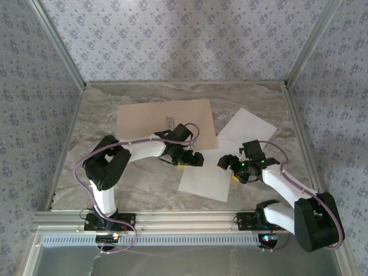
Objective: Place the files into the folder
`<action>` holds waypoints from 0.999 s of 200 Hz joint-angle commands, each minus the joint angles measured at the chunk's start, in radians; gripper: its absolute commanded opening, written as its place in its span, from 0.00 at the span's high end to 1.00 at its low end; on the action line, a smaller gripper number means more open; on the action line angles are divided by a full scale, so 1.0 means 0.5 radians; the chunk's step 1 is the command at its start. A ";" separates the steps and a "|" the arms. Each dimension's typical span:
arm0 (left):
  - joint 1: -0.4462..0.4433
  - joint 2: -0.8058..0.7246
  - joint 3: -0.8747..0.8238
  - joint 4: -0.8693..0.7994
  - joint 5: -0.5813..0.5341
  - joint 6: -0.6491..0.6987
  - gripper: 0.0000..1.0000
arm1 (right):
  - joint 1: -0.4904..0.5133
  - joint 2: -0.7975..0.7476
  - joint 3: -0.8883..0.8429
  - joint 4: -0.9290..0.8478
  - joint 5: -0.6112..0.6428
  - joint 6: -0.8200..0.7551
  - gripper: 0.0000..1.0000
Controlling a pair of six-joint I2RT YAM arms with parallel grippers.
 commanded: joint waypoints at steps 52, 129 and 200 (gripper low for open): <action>-0.103 0.164 0.125 0.010 0.032 -0.043 0.15 | -0.078 -0.018 -0.077 -0.119 0.038 -0.102 0.13; -0.132 0.229 0.189 0.085 0.100 -0.080 0.15 | -0.160 -0.211 -0.133 -0.138 -0.067 -0.071 0.11; -0.157 0.261 0.159 0.274 0.209 -0.172 0.15 | -0.231 -0.263 -0.226 -0.083 -0.190 -0.049 0.09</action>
